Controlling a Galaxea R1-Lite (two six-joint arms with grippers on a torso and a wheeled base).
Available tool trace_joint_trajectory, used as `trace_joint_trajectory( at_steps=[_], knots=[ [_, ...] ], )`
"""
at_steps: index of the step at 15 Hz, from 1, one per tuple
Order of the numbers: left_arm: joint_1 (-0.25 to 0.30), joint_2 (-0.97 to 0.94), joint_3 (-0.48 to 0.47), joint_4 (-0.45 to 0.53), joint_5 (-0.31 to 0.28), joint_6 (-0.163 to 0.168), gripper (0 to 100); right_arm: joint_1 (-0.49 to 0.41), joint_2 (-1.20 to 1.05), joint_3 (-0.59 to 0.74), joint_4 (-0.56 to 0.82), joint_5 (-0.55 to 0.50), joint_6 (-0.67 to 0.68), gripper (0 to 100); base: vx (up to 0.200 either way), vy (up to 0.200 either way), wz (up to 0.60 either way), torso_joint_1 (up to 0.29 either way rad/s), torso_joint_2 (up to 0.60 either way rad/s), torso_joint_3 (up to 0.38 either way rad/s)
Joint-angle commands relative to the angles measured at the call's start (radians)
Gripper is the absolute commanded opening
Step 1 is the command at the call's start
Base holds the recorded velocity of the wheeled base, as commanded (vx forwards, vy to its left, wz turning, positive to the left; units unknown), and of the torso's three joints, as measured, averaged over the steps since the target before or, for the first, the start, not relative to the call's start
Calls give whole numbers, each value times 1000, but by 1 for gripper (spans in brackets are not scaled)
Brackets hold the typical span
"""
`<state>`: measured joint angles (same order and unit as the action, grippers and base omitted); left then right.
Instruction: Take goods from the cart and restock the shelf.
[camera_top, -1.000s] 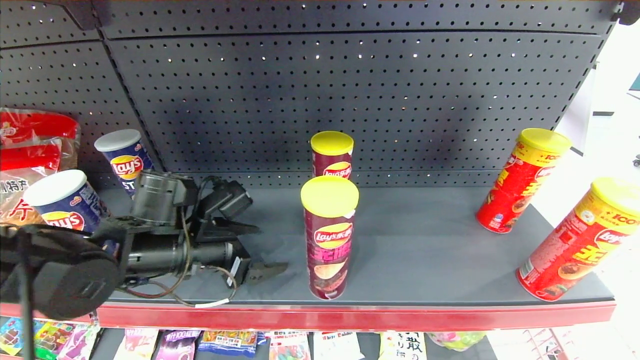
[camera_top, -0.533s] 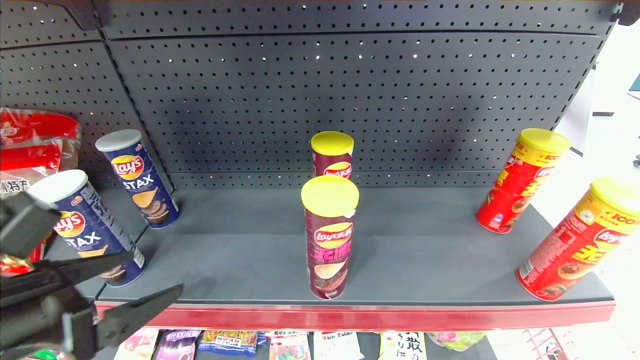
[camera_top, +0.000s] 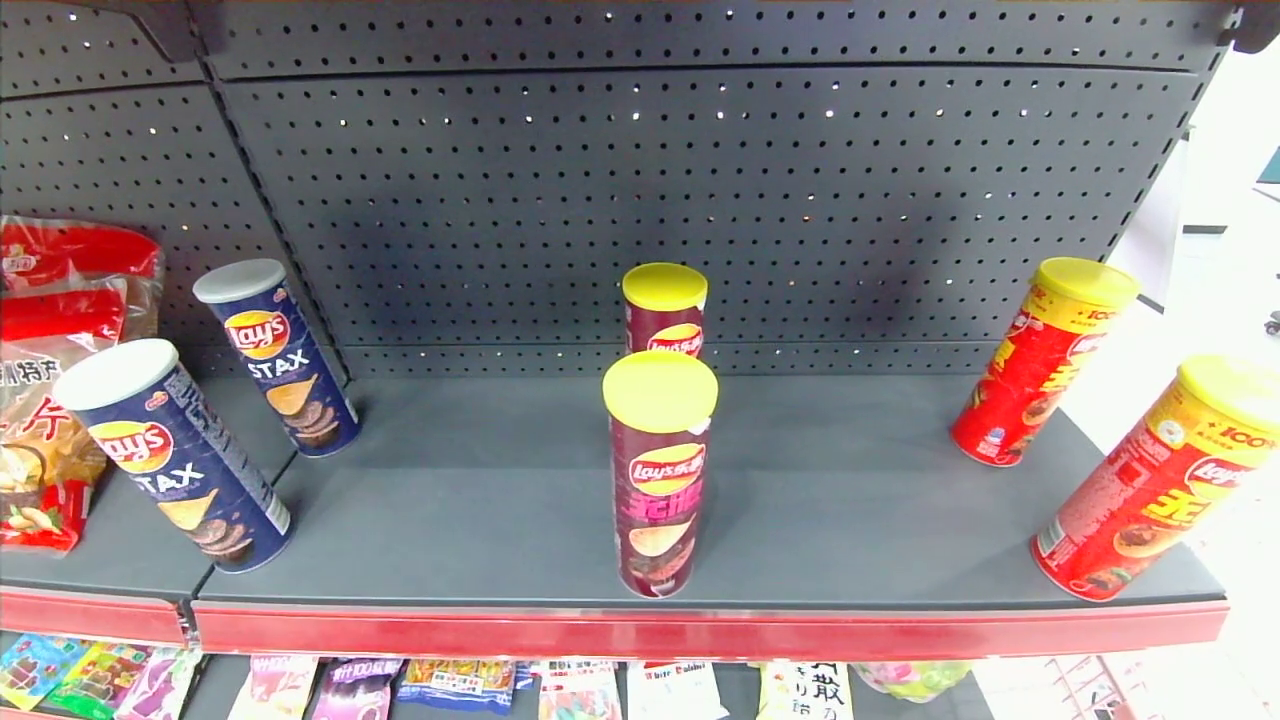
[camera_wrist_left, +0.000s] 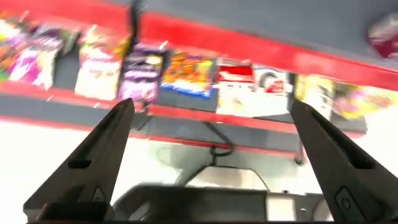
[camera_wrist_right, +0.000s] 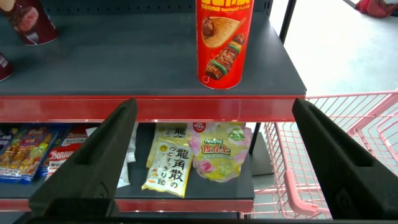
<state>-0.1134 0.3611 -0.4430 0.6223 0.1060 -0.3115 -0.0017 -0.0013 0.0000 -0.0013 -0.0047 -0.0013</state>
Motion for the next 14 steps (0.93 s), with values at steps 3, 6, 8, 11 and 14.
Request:
trace_joint_trajectory(
  at_steps=[3,6,8,11,14],
  knots=[
    [250,-102,101,30,6,17,100,0,1,0,0,0,0,100,0,0,0,0,0,0],
    [219,-271,156,-105,-98,169,100,0,1,0,0,0,0,100,0,0,0,0,0,0],
    [219,-271,354,-544,-169,218,100,0,1,0,0,0,0,100,0,0,0,0,0,0],
    [219,-272,440,-710,-235,285,100,0,1,0,0,0,0,100,0,0,0,0,0,0],
    [258,-251,443,-674,-141,327,100,0,1,0,0,0,0,100,0,0,0,0,0,0]
  ],
)
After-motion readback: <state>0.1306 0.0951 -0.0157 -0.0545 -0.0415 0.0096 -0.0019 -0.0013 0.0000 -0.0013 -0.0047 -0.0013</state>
